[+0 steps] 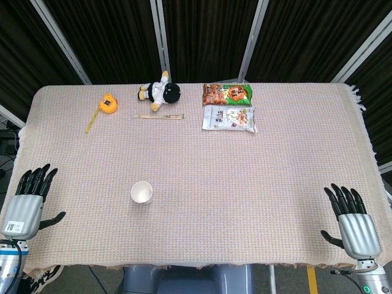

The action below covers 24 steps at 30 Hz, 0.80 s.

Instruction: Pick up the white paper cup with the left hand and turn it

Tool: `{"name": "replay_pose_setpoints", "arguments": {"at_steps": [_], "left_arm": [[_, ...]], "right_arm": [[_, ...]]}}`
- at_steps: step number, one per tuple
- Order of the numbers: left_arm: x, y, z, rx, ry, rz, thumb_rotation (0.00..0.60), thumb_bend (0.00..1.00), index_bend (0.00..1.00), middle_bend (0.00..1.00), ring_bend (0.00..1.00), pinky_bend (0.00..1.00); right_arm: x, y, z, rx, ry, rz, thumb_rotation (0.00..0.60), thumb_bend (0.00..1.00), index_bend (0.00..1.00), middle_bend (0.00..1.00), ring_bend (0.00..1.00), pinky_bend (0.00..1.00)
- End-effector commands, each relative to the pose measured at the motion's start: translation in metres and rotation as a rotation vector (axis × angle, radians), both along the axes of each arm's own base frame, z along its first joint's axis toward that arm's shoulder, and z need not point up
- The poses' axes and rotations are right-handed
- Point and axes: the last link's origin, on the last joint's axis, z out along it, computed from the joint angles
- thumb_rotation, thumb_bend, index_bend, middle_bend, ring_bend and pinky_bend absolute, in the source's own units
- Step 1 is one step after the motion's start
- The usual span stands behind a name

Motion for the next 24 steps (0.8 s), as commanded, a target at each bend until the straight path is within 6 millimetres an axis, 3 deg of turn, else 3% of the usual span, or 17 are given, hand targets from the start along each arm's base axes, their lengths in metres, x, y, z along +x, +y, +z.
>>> {"name": "replay_pose_setpoints", "arguments": {"at_steps": [1, 24], "left_arm": [[-0.0003, 0.0002, -0.0006, -0.003, 0.001, 0.002, 0.6, 0.0, 0.0, 0.0, 0.0, 0.0], [0.0067, 0.0031, -0.0091, -0.039, 0.003, -0.012, 0.6, 0.0, 0.0, 0.0, 0.0, 0.0]], "right_arm": [[-0.0002, 0.0001, -0.0001, 0.001, 0.001, -0.001, 0.6, 0.03, 0.0, 0.0, 0.0, 0.0], [-0.002, 0.0015, 0.0013, 0.0, -0.002, -0.015, 0.6, 0.03, 0.0, 0.0, 0.0, 0.0]]}}
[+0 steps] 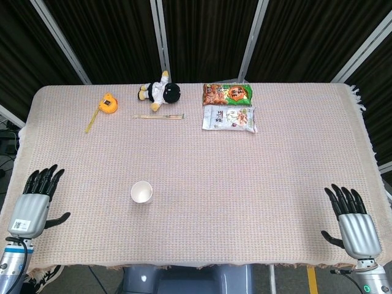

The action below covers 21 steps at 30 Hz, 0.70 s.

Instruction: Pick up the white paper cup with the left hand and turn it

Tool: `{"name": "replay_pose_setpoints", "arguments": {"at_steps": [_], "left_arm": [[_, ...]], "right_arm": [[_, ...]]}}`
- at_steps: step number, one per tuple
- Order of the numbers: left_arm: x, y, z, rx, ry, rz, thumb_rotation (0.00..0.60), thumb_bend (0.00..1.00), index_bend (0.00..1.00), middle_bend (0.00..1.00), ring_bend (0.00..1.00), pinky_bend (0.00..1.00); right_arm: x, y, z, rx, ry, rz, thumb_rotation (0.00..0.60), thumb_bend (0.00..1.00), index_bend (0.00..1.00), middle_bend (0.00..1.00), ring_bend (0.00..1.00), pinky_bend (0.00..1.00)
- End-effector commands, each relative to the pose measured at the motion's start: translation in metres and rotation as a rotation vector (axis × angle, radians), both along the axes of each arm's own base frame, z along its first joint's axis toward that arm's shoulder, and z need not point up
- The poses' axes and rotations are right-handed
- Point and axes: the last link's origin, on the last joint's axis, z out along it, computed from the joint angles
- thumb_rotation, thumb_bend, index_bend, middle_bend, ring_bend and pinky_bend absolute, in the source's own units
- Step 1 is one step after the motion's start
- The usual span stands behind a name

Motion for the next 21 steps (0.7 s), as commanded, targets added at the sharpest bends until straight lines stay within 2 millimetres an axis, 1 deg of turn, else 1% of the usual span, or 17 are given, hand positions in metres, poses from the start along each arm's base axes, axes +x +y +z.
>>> {"name": "replay_pose_setpoints", "arguments": {"at_steps": [1, 8, 12, 14, 16, 21], "left_arm": [[0.004, -0.001, -0.002, -0.007, 0.003, -0.009, 0.6, 0.0, 0.0, 0.0, 0.0, 0.0], [0.015, 0.0, -0.012, -0.048, -0.004, -0.024, 0.6, 0.0, 0.0, 0.0, 0.0, 0.0], [0.026, 0.007, -0.021, -0.093, -0.006, -0.043, 0.6, 0.0, 0.0, 0.0, 0.0, 0.0], [0.042, 0.018, -0.036, -0.145, -0.001, -0.078, 0.6, 0.0, 0.0, 0.0, 0.0, 0.0], [0.05, 0.023, -0.042, -0.158, 0.003, -0.076, 0.6, 0.0, 0.0, 0.0, 0.0, 0.0], [0.082, 0.042, -0.064, -0.203, 0.011, -0.1, 0.6, 0.0, 0.0, 0.0, 0.0, 0.0]], "right_arm": [[0.0, 0.001, 0.002, -0.005, -0.006, 0.001, 0.6, 0.03, 0.0, 0.0, 0.0, 0.0], [0.0, 0.002, 0.006, -0.015, -0.021, 0.004, 0.6, 0.03, 0.0, 0.0, 0.0, 0.0], [0.0, 0.002, 0.005, -0.006, -0.02, 0.001, 0.6, 0.03, 0.0, 0.0, 0.0, 0.0], [0.001, 0.002, 0.005, -0.005, -0.022, 0.004, 0.6, 0.03, 0.0, 0.0, 0.0, 0.0], [0.001, 0.002, 0.005, -0.005, -0.022, 0.003, 0.6, 0.03, 0.0, 0.0, 0.0, 0.0], [0.001, 0.002, 0.006, -0.003, -0.03, 0.001, 0.6, 0.03, 0.0, 0.0, 0.0, 0.0]]}}
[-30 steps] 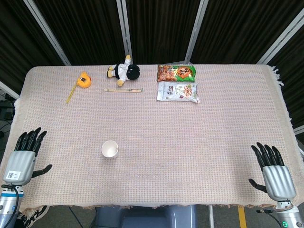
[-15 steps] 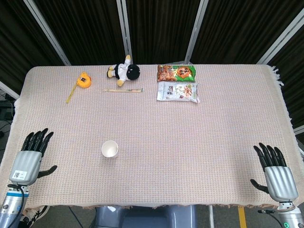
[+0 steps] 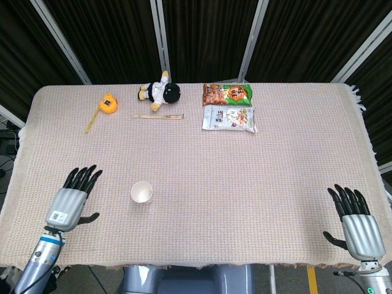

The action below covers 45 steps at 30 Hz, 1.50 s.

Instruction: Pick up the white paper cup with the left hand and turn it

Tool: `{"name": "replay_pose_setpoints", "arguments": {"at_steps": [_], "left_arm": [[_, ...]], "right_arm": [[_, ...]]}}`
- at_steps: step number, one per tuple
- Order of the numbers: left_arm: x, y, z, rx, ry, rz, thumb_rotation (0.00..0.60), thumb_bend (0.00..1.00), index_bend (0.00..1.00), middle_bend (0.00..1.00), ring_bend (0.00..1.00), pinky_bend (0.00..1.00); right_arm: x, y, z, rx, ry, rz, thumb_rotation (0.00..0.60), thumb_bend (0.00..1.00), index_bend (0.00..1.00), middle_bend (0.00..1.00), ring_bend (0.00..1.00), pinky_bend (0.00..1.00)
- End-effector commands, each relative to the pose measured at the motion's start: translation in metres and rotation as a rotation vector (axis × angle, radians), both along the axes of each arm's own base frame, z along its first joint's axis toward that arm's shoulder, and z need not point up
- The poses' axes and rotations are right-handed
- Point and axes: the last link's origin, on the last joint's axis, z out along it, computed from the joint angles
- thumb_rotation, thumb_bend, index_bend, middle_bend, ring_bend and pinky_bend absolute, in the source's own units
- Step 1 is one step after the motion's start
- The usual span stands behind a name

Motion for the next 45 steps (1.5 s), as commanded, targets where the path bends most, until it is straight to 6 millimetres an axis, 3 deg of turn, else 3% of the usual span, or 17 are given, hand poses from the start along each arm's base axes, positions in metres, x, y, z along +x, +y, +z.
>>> {"name": "replay_pose_setpoints", "arguments": {"at_steps": [1, 7, 18, 32, 35, 38, 45], "left_arm": [[0.036, 0.018, -0.023, -0.053, -0.01, -0.033, 0.6, 0.0, 0.0, 0.0, 0.0, 0.0], [0.062, 0.03, -0.045, -0.106, 0.031, -0.019, 0.6, 0.05, 0.06, 0.0, 0.0, 0.0], [0.082, 0.047, -0.074, -0.156, 0.086, 0.034, 0.6, 0.11, 0.11, 0.0, 0.0, 0.0], [0.079, 0.057, -0.094, -0.162, 0.13, 0.082, 0.6, 0.15, 0.21, 0.0, 0.0, 0.0], [0.077, 0.058, -0.096, -0.16, 0.129, 0.087, 0.6, 0.18, 0.27, 0.0, 0.0, 0.0], [0.076, 0.058, -0.098, -0.164, 0.113, 0.093, 0.6, 0.2, 0.33, 0.0, 0.0, 0.0], [0.08, 0.058, -0.096, -0.163, -0.002, 0.095, 0.6, 0.21, 0.35, 0.0, 0.0, 0.0]], "right_arm": [[0.0, 0.0, 0.001, 0.0, -0.004, 0.001, 0.6, 0.03, 0.0, 0.0, 0.0, 0.0], [-0.001, -0.001, 0.005, -0.006, -0.02, -0.003, 0.6, 0.03, 0.04, 0.0, 0.0, 0.0], [-0.002, -0.001, 0.007, -0.001, -0.037, -0.003, 0.6, 0.03, 0.05, 0.0, 0.0, 0.0], [-0.002, -0.002, 0.008, 0.002, -0.038, -0.005, 0.6, 0.03, 0.05, 0.0, 0.0, 0.0], [-0.002, -0.001, 0.007, 0.003, -0.035, -0.005, 0.6, 0.03, 0.05, 0.0, 0.0, 0.0], [-0.002, -0.001, 0.006, 0.003, -0.033, -0.006, 0.6, 0.03, 0.05, 0.0, 0.0, 0.0], [-0.002, -0.001, 0.006, 0.004, -0.031, -0.005, 0.6, 0.03, 0.04, 0.0, 0.0, 0.0]]}}
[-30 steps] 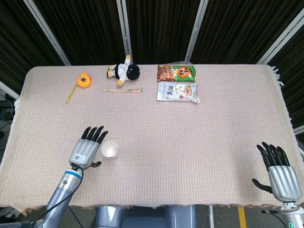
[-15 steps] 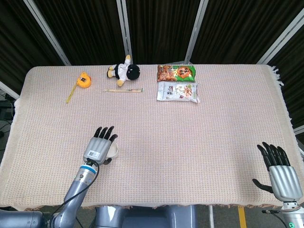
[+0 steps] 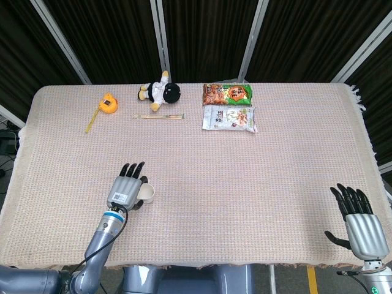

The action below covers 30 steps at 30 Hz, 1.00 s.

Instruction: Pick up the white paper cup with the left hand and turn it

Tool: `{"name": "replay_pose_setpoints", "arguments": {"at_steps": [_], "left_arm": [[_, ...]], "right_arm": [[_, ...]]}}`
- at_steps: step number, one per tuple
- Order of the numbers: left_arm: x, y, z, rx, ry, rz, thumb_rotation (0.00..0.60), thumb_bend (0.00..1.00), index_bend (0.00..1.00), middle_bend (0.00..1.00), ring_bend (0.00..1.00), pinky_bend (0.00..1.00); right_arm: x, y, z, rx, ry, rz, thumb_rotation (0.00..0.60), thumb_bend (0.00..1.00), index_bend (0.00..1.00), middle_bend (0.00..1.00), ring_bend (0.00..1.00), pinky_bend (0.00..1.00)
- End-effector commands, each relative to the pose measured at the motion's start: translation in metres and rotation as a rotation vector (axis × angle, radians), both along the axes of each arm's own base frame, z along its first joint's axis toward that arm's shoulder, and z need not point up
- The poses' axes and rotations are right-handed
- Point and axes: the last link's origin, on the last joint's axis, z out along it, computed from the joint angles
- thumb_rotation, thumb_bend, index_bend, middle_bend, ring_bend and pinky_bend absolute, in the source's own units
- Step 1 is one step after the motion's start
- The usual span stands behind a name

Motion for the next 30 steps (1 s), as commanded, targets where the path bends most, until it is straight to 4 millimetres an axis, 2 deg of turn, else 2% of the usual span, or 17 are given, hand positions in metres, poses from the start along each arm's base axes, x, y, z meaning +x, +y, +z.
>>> {"name": "replay_pose_setpoints", "arguments": {"at_steps": [1, 6, 11, 19, 25, 27, 29, 30], "left_arm": [[0.004, -0.001, 0.001, -0.003, -0.09, 0.006, 0.6, 0.21, 0.35, 0.0, 0.0, 0.0], [0.01, -0.007, -0.002, -0.039, -0.297, 0.048, 0.6, 0.21, 0.35, 0.0, 0.0, 0.0], [0.005, -0.009, -0.008, -0.067, -0.411, 0.061, 0.6, 0.21, 0.35, 0.0, 0.0, 0.0], [-0.023, -0.007, -0.019, -0.082, -0.374, 0.083, 0.6, 0.21, 0.35, 0.0, 0.0, 0.0], [-0.048, -0.001, -0.012, -0.063, -0.315, 0.112, 0.6, 0.21, 0.35, 0.0, 0.0, 0.0], [-0.055, 0.001, -0.008, -0.058, -0.288, 0.121, 0.6, 0.21, 0.32, 0.0, 0.0, 0.0], [-0.06, 0.004, -0.004, -0.057, -0.258, 0.125, 0.6, 0.21, 0.23, 0.0, 0.0, 0.0], [-0.063, 0.004, -0.001, -0.059, -0.239, 0.126, 0.6, 0.21, 0.14, 0.0, 0.0, 0.0]], "right_arm": [[0.0, 0.0, 0.0, 0.0, 0.0, 0.001, 0.6, 0.03, 0.03, 0.0, 0.0, 0.0], [0.0, 0.001, 0.0, 0.0, -0.002, 0.002, 0.6, 0.03, 0.02, 0.0, 0.0, 0.0], [0.0, 0.001, -0.002, 0.006, 0.005, 0.001, 0.6, 0.03, 0.01, 0.0, 0.0, 0.0], [0.0, 0.0, -0.004, 0.013, 0.016, -0.004, 0.6, 0.03, 0.01, 0.0, 0.0, 0.0], [0.0, 0.001, -0.005, 0.019, 0.023, -0.008, 0.6, 0.03, 0.02, 0.0, 0.0, 0.0], [0.001, 0.001, -0.005, 0.019, 0.023, -0.008, 0.6, 0.03, 0.02, 0.0, 0.0, 0.0], [0.001, 0.0, -0.005, 0.019, 0.023, -0.007, 0.6, 0.03, 0.02, 0.0, 0.0, 0.0], [0.001, 0.0, -0.005, 0.02, 0.024, -0.009, 0.6, 0.03, 0.03, 0.0, 0.0, 0.0]]}}
